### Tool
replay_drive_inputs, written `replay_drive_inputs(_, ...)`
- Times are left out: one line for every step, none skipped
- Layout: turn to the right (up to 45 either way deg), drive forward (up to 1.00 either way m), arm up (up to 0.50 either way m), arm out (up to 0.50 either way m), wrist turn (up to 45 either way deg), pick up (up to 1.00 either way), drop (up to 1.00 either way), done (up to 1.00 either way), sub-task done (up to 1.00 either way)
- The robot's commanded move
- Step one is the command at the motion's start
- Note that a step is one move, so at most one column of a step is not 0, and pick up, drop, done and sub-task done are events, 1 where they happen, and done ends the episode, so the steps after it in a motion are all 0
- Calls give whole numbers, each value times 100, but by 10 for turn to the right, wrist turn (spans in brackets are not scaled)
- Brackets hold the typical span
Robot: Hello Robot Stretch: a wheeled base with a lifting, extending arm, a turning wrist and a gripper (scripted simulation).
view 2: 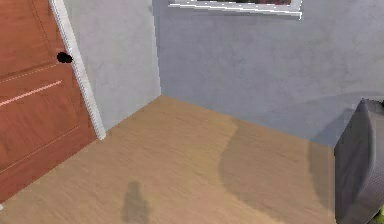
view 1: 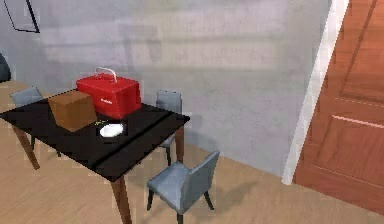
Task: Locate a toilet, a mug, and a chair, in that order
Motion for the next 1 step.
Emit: replay_drive_inputs(0,0,0,0,0,0,0,100,0)
